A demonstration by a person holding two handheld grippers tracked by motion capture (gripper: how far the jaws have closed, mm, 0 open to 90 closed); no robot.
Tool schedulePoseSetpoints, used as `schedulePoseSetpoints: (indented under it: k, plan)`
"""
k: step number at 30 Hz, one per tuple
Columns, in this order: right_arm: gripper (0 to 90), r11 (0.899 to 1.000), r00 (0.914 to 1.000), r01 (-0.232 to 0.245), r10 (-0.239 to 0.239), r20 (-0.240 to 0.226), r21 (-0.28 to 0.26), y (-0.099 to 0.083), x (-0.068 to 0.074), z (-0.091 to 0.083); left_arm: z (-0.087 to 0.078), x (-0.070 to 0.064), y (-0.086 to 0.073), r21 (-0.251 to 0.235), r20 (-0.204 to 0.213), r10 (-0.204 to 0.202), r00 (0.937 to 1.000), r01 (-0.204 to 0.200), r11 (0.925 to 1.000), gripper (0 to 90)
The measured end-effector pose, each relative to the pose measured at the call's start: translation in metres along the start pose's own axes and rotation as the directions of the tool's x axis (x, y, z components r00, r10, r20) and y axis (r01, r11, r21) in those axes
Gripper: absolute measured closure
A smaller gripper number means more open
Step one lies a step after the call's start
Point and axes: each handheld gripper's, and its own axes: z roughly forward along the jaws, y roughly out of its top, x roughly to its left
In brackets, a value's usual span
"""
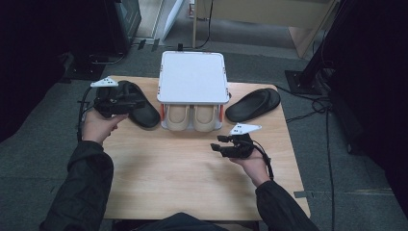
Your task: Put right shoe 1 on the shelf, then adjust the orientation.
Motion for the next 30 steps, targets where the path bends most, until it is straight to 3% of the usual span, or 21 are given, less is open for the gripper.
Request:
schedulePoseSetpoints:
  k: [6, 11, 16, 26, 30]
  plan:
    - [51.2, 1.000, 1.0000, 0.001, -0.001, -0.003, 0.000, -0.001, -0.003, 0.003, 0.000, 0.013, -0.013, 0.012, -0.035, -0.034, 0.9988, 0.034, 0.9993, 37.5]
    - [51.9, 1.000, 0.9999, 0.000, 0.000, -0.011, -0.001, 0.000, -0.003, 0.007, 0.007, 0.029, -0.025, 0.031, -0.068, -0.082, 0.9943, 0.085, 0.9959, 37.4]
    - [52.0, 1.000, 0.9999, 0.007, -0.007, -0.012, 0.013, -0.001, -0.002, 0.010, 0.014, 0.043, -0.034, 0.055, -0.117, -0.065, 0.9910, 0.072, 0.9959, 40.6]
    - [53.0, 1.000, 0.9996, 0.017, -0.016, -0.022, 0.012, 0.000, -0.002, 0.014, 0.024, 0.069, -0.046, 0.034, -0.145, -0.128, 0.9811, 0.134, 0.9904, 40.9]
    - [53.2, 1.000, 0.9997, 0.013, -0.013, -0.019, 0.016, 0.000, -0.002, 0.014, 0.025, 0.076, -0.047, 0.022, -0.189, -0.118, 0.9750, 0.124, 0.9920, 42.0]
